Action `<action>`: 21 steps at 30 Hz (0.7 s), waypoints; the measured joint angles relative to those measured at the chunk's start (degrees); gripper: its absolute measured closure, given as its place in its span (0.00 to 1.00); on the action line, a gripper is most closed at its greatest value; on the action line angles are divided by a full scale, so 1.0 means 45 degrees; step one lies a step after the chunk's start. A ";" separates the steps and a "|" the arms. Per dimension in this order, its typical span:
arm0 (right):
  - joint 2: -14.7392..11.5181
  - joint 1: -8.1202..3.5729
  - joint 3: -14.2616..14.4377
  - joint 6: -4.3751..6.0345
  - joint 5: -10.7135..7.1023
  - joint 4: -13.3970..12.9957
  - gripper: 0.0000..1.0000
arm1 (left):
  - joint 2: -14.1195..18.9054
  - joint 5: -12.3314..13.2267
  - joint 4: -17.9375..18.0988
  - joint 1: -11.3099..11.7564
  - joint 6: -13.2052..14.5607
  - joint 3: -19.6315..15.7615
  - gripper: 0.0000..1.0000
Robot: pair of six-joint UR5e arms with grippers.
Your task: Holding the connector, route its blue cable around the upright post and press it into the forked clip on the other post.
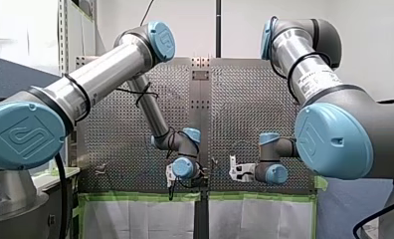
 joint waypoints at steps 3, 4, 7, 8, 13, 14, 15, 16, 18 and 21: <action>0.0001 -0.0047 0.0001 0.0000 0.0008 0.0007 1.00 | 0.0000 -0.0334 0.0092 -0.0004 -0.0016 0.0000 0.55; 0.0000 -0.0053 0.0001 0.0000 0.0010 0.0011 1.00 | 0.0000 -0.0441 0.0124 -0.0006 -0.0010 0.0000 0.55; 0.0001 -0.0065 0.0002 0.0000 0.0012 0.0030 1.00 | 0.0000 -0.0832 0.0201 0.0000 0.0028 0.0000 0.86; 0.0000 -0.0067 0.0003 0.0000 0.0013 0.0041 1.00 | 0.0000 -0.0949 0.0214 0.0006 0.0032 0.0001 0.92; 0.0000 -0.0082 0.0004 0.0000 0.0019 0.0065 1.00 | -0.0003 -0.1524 0.0243 0.0037 0.0042 -0.0001 1.00; 0.0000 -0.0088 0.0003 0.0000 0.0033 0.0067 1.00 | -0.0004 -0.1627 0.0247 0.0035 0.0045 -0.0001 1.00; 0.0000 -0.0095 0.0001 0.0001 0.0052 0.0067 1.00 | -0.0005 -0.1763 0.0256 0.0029 0.0052 0.0000 1.00; 0.0000 -0.0104 -0.0004 0.0000 0.0075 0.0069 1.00 | -0.0005 -0.1866 0.0274 0.0021 0.0072 0.0000 1.00; 0.0000 -0.0134 -0.0019 0.0001 0.0116 0.0068 1.00 | -0.0007 -0.2103 0.0365 0.0005 0.0175 0.0000 1.00; 0.0000 -0.0181 -0.0048 0.0001 0.0141 0.0081 1.00 | -0.0014 -0.2445 0.0609 -0.0025 0.0441 0.0000 1.00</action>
